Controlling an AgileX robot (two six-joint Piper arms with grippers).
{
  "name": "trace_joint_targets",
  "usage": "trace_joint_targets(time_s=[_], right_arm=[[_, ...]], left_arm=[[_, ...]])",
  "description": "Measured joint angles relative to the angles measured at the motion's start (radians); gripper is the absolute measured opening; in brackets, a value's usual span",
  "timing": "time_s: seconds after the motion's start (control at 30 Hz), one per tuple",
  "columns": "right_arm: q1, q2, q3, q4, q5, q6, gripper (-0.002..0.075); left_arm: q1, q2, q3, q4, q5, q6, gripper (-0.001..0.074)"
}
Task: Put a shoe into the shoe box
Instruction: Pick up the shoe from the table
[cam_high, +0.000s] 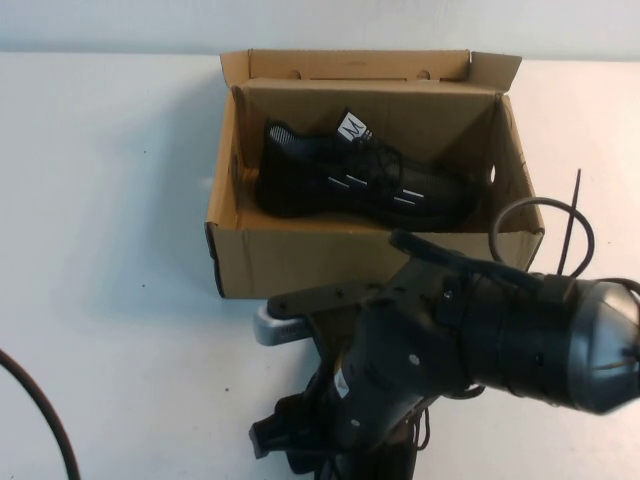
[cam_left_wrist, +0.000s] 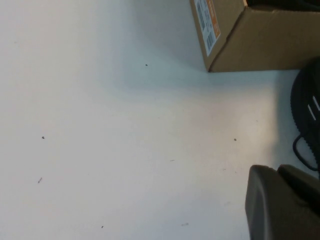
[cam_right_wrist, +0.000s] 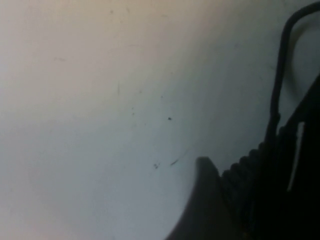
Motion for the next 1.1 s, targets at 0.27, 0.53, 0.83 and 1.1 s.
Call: trace_joint_targets(time_s=[0.27, 0.53, 0.83, 1.1], right_arm=[[-0.009, 0.032, 0.000, -0.072, -0.024, 0.008, 0.0214], [-0.009, 0.036, 0.000, -0.095, -0.031, -0.007, 0.0001], [-0.011, -0.006, -0.010, 0.021, -0.012, -0.236, -0.0003], [-0.011, -0.114, -0.012, 0.115, 0.072, -0.461, -0.0003]], left_arm=[[-0.002, 0.000, 0.000, -0.017, 0.000, -0.005, -0.0001], [-0.002, 0.000, 0.000, -0.018, 0.010, -0.005, -0.0001], [-0.002, 0.000, 0.000, -0.022, 0.028, -0.007, -0.0001], [-0.002, 0.000, 0.000, -0.069, 0.030, -0.007, -0.0001]])
